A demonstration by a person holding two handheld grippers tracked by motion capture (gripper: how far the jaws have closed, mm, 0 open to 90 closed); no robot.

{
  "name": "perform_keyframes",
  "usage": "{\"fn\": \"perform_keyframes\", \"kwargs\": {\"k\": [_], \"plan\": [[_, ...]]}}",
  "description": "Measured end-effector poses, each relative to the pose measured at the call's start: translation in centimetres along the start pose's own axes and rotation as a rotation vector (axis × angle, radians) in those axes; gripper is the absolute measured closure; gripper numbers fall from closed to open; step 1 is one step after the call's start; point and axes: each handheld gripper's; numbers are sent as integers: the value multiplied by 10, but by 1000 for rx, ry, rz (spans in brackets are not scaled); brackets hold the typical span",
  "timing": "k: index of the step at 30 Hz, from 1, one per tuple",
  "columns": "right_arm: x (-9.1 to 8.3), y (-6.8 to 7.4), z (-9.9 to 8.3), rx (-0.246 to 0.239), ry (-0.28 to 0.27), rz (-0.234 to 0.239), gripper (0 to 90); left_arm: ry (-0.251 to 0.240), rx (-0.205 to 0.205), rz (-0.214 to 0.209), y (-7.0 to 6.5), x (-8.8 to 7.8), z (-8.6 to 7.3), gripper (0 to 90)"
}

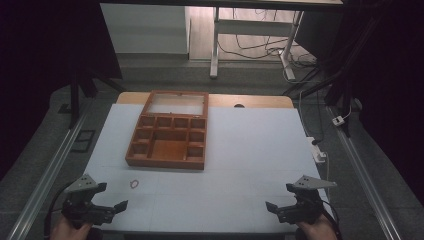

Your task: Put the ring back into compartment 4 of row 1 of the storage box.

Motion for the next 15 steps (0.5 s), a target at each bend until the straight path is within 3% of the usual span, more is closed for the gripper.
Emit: {"fn": "perform_keyframes", "kwargs": {"k": [15], "plan": [[1,1,0,-8,12,1,0,18,30,-29,5,13,9,0]]}}
Point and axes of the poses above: each handheld gripper's, and its own axes: x roughly forward along the jaws, z roughly out of its top, y roughly to its left, and after that the axes turned 2 degrees about -z, right-handed
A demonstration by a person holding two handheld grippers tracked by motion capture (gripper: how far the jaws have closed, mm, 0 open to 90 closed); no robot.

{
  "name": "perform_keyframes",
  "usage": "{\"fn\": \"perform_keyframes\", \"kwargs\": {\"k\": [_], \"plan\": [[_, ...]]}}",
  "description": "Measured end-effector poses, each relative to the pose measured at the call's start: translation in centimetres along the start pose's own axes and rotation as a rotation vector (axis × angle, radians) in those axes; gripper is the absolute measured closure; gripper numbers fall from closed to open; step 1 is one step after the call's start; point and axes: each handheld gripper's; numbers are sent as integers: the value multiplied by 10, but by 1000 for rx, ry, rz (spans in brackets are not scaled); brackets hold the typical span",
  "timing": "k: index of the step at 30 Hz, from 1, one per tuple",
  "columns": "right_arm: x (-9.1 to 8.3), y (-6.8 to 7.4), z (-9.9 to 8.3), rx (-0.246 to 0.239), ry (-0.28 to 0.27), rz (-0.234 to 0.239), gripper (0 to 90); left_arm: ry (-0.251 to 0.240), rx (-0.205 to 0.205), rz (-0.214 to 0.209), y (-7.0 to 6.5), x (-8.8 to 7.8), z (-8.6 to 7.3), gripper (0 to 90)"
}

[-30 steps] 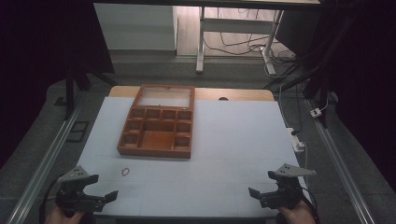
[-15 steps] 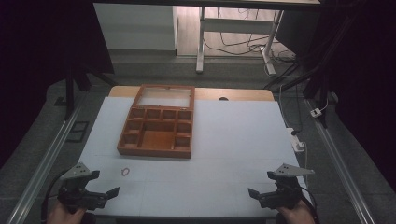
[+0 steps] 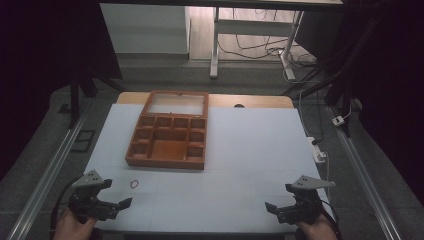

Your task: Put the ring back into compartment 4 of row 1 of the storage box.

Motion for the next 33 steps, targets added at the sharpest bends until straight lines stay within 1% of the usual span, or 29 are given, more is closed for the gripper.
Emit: {"fn": "perform_keyframes", "kwargs": {"k": [6,8,15,19,23,26,29,31,33], "plan": [[1,0,0,-1,4,-2,0,3,18,2,1,6,5,0],[1,0,0,-1,4,-2,0,-5,29,4,2,7,6,0],[1,0,0,-3,6,-2,0,-21,26,5,7,12,10,0],[1,0,0,-4,7,-1,0,-18,17,11,10,16,14,0],[1,0,1,-7,13,-2,0,-11,9,1,15,21,17,0],[1,1,1,-7,14,-2,0,4,19,1,17,27,21,0],[2,1,0,-12,14,-3,0,6,33,1,20,32,24,0],[2,1,1,-12,15,-2,0,10,39,9,22,36,27,0],[2,1,1,-12,17,-3,0,13,35,17,24,41,28,0]]}}
Point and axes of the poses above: each handheld gripper's, and its own axes: x roughly forward along the jaws, z roughly out of its top, y roughly to its left, and after that the axes turned 2 degrees about -z, right-handed
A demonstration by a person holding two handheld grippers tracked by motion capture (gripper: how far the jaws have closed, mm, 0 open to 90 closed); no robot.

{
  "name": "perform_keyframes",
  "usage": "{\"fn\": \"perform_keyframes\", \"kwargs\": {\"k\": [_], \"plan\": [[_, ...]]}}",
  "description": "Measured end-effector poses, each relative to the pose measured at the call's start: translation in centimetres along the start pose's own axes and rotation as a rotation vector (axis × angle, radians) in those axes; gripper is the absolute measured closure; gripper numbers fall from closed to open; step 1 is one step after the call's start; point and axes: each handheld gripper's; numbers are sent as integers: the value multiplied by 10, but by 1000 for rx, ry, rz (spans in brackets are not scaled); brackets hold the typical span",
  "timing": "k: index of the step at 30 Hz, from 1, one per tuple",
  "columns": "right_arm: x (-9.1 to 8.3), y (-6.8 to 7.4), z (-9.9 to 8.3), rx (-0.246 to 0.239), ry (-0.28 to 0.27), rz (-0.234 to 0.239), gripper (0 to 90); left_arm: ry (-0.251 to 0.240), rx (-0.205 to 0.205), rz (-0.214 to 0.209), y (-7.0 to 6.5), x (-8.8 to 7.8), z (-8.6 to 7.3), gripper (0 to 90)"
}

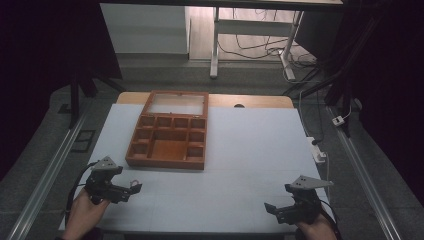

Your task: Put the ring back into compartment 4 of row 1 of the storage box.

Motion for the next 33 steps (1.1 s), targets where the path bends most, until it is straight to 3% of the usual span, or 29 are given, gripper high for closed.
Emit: {"fn": "perform_keyframes", "kwargs": {"k": [7,13,19,22,33], "plan": [[1,1,0,-7,3,-2,0,6,-32,29,12,13,8,0],[1,1,0,-13,8,-2,0,50,-56,69,24,21,13,0],[1,2,0,-15,8,-2,0,77,-96,39,33,23,10,8],[1,2,0,-18,9,-2,0,98,-81,4,31,25,10,6],[1,2,0,-26,8,1,0,264,85,-105,9,41,7,0]]}}
Point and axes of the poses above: each handheld gripper's, and its own axes: x roughly forward along the jaws, z roughly out of its top, y roughly to its left, and after that the axes turned 2 degrees about -z, right-handed
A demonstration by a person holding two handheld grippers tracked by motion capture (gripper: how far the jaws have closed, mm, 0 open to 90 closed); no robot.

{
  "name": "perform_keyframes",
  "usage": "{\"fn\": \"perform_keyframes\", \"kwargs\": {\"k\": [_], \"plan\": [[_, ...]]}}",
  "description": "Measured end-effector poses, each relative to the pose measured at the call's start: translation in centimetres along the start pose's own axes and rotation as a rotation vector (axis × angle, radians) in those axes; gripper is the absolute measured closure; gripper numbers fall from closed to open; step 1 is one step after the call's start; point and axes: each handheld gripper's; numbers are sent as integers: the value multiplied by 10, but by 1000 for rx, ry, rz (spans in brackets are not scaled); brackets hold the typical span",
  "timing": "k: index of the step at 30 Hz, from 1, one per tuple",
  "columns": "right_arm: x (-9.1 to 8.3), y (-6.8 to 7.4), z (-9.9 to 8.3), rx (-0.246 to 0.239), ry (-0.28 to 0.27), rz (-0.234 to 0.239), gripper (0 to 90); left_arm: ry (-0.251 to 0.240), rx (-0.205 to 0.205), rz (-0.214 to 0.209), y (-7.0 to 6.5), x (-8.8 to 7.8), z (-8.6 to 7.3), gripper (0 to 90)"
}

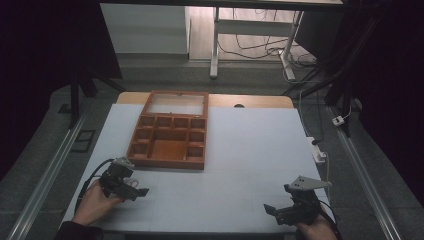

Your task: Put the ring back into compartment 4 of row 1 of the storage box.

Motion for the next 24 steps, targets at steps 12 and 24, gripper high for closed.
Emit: {"fn": "perform_keyframes", "kwargs": {"k": [12,24], "plan": [[1,1,0,-10,8,-1,0,105,90,46,-11,11,0,228],[1,1,0,-19,16,0,0,91,15,148,-6,5,-2,772]]}}
Point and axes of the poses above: each handheld gripper's, and its own axes: x roughly forward along the jaws, z roughly out of its top, y roughly to its left, and after that the axes turned 2 degrees about -z, right-handed
